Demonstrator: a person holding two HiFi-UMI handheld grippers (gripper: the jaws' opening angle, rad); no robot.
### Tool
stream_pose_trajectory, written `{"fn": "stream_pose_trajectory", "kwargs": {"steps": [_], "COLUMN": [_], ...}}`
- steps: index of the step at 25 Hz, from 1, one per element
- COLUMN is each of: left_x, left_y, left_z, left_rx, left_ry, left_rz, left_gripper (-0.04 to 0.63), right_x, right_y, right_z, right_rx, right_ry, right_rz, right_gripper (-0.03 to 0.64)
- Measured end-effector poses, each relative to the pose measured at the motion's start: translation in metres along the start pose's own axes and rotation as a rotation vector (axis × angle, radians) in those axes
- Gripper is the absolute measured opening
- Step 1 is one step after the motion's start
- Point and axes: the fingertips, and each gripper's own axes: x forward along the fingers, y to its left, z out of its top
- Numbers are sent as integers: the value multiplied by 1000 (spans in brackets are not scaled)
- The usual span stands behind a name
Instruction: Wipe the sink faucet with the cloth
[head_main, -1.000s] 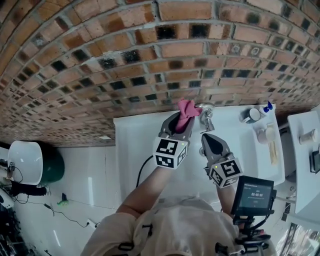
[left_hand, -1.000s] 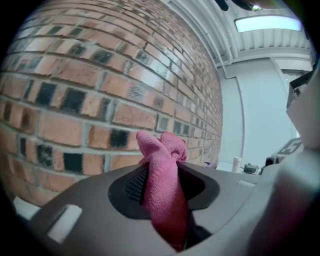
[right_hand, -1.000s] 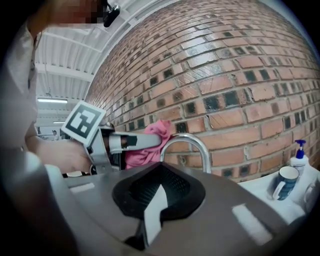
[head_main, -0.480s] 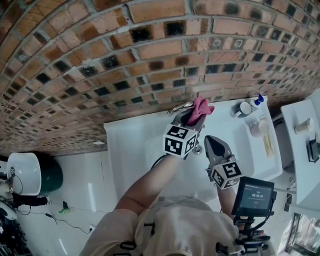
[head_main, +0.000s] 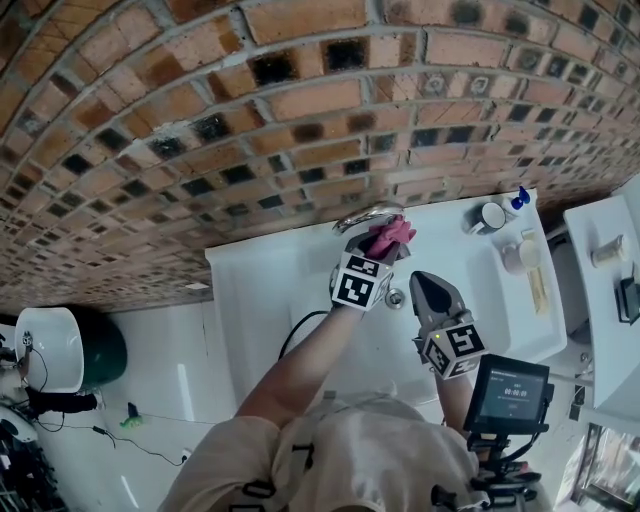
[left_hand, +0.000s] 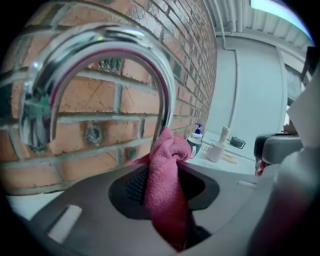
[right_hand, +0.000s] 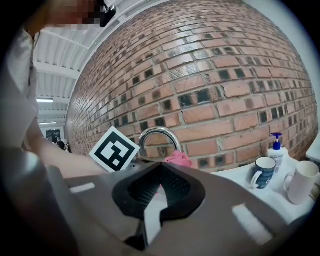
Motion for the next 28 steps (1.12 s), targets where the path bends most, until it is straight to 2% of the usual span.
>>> {"fn": "stream_pose_trajectory", "kwargs": {"steps": [8, 12, 15, 20, 24, 26, 28], "left_x": [-56, -66, -53, -20, 3, 10, 11], "left_y": [-18, -28, -26, -15, -17, -16, -16], "left_z": [66, 90, 84, 50, 27, 22, 20], "left_rx": [19, 26, 42, 77, 80, 88, 126], "left_ry": [-231, -297, -267, -157, -76, -62, -65], "left_rz": [16, -2, -3, 11, -18, -21, -11], "left_gripper": [132, 132, 132, 132, 132, 132, 130], "right_x": [4, 3, 2, 4, 6, 7, 7], "right_y": [14, 18, 18, 8, -4, -10, -15], "right_z": [17, 17, 11, 9, 2, 2, 2], "right_rx": [-37, -44, -34, -36, 7, 18, 19], "right_ry": [-25, -20, -5, -1, 13, 12, 12], "right_rz": [30, 38, 37, 26, 11, 0, -12], "right_gripper": [-9, -10, -11, -10, -10, -11, -10]}}
